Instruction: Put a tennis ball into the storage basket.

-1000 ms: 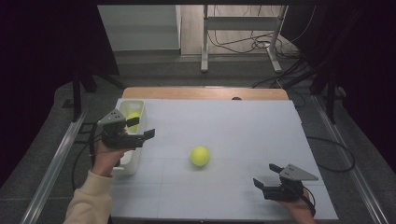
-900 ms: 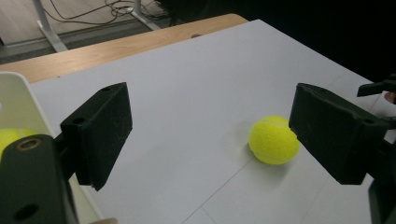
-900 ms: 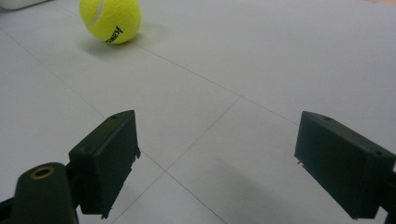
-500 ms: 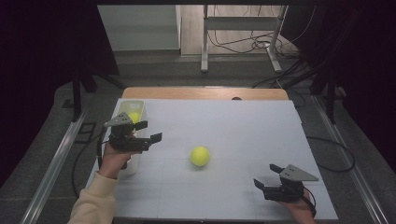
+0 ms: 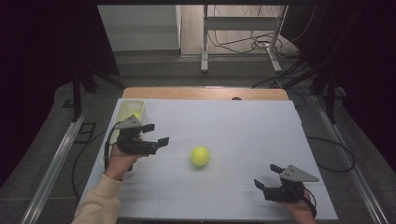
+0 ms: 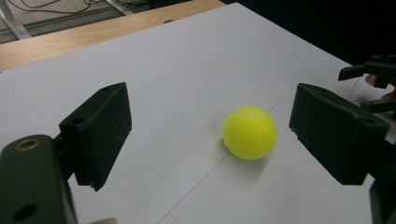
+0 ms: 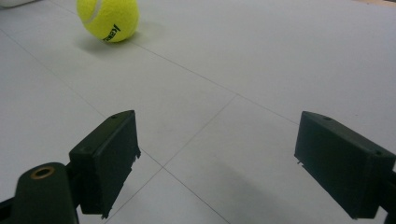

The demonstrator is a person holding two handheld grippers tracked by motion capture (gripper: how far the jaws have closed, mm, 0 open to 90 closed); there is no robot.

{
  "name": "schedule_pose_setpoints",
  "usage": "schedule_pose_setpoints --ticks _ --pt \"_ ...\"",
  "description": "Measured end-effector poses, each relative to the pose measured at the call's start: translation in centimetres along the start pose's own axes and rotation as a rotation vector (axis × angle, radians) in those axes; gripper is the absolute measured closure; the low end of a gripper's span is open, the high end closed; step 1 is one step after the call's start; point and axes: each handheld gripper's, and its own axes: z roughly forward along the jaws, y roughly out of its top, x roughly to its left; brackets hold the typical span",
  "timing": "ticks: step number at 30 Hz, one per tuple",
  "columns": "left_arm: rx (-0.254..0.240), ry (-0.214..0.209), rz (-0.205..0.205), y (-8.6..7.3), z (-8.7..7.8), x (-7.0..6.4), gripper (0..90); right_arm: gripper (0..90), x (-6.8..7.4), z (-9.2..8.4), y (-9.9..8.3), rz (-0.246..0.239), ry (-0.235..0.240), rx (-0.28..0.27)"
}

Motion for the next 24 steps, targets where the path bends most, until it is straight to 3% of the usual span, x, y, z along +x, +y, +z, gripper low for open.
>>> schedule_pose_setpoints --ticks 24 --pt "0.061 -0.032 0.029 -0.5 2.2 -1.3 13.6 14.0 0.0 0.0 -0.1 -0.009 -0.005 0.009"
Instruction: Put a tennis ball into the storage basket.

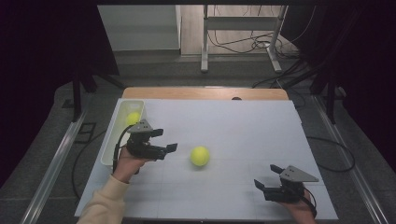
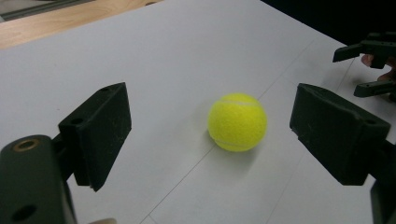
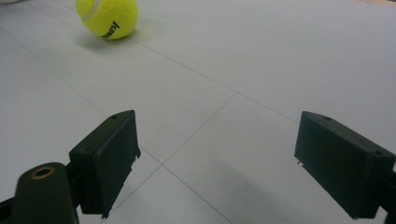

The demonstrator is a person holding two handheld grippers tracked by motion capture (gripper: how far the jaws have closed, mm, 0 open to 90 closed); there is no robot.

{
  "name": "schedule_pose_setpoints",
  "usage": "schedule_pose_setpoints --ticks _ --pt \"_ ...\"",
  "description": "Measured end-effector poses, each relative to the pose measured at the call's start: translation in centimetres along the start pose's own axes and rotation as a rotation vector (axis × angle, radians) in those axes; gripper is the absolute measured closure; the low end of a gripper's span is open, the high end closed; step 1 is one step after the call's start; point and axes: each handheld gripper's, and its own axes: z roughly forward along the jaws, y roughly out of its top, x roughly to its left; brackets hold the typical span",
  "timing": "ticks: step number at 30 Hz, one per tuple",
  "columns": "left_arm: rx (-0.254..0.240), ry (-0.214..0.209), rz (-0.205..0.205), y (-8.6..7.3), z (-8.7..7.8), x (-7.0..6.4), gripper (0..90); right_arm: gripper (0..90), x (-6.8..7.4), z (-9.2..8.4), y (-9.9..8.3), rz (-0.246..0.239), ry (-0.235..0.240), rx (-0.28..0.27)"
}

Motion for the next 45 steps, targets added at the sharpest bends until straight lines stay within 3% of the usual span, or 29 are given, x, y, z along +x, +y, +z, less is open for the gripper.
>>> schedule_pose_setpoints --ticks 45 --pt "0.112 -0.051 0.058 -0.3 4.4 -2.6 12.6 14.0 0.0 0.1 0.0 -0.001 0.004 0.002"
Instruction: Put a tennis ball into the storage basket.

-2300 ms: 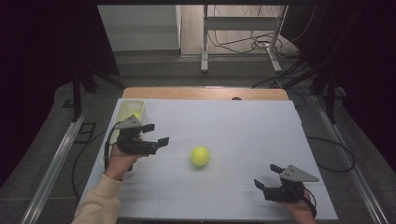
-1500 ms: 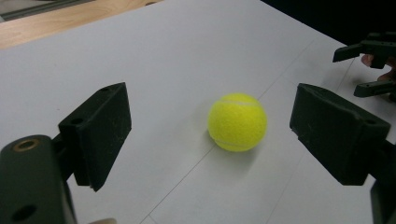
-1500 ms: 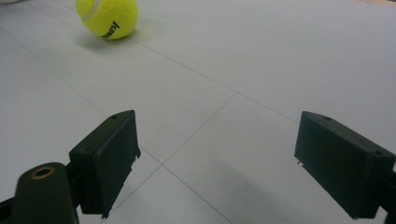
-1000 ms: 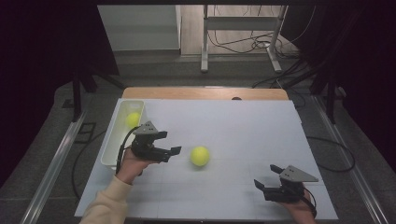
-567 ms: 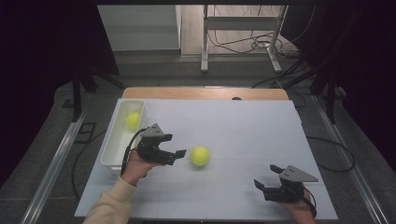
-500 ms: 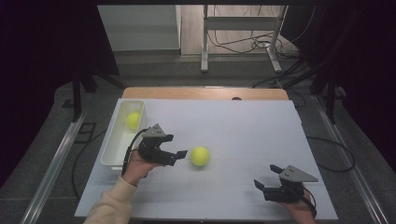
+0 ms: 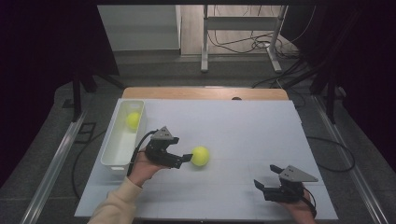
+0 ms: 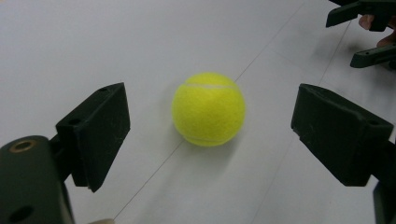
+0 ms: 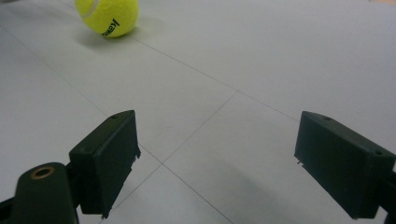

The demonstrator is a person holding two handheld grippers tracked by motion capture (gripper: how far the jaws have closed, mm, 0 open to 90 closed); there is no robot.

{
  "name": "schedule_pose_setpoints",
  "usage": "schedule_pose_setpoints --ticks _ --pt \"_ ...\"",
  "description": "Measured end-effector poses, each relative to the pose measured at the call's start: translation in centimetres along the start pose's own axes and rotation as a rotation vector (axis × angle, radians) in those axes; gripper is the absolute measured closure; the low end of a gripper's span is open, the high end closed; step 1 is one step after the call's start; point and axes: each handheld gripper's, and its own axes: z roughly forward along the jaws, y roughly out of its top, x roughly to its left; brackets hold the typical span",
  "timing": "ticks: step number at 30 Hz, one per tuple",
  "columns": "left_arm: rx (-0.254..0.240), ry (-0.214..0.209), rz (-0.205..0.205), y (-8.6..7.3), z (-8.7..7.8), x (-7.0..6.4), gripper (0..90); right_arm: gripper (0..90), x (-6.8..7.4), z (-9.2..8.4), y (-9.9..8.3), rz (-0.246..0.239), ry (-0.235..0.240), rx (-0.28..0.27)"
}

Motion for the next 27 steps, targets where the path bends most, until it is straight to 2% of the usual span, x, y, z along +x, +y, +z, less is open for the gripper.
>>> schedule_pose_setpoints --ticks 27 --pt "0.071 -0.01 0.018 0.2 3.1 -0.9 9.5 14.0 0.0 0.1 0.0 -0.002 0.003 0.003"
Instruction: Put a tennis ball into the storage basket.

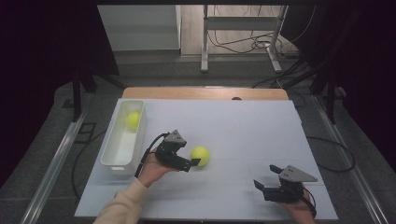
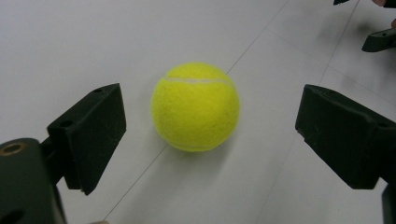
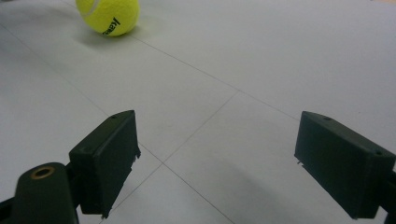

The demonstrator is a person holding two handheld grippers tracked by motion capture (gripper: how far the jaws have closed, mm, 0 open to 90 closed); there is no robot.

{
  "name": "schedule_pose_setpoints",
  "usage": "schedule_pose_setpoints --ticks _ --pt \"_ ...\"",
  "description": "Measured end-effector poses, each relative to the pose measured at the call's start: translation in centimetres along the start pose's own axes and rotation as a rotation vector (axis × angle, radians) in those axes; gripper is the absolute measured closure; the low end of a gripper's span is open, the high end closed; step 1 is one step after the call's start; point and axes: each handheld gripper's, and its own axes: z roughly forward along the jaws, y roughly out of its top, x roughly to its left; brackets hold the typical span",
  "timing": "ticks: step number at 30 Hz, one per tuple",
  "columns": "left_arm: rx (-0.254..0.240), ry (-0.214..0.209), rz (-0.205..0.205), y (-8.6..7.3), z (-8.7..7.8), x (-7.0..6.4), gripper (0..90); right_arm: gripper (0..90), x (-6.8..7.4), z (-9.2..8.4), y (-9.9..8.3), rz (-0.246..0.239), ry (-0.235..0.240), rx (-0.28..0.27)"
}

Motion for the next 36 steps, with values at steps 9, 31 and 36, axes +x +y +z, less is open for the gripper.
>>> schedule_pose_setpoints --ticks 9,31,36 --pt "0.023 0.0 0.01 0.4 1.5 -0.2 8.4 14.0 0.0 0.0 0.0 0.001 0.001 0.001" --pt "0.1 0.013 -0.012 0.6 5.0 0.8 6.4 14.0 0.0 0.1 0.0 0.001 0.001 0.005" --pt "0.108 0.005 -0.012 0.7 5.6 0.8 7.6 14.0 0.0 0.0 0.0 0.002 0.001 0.004"
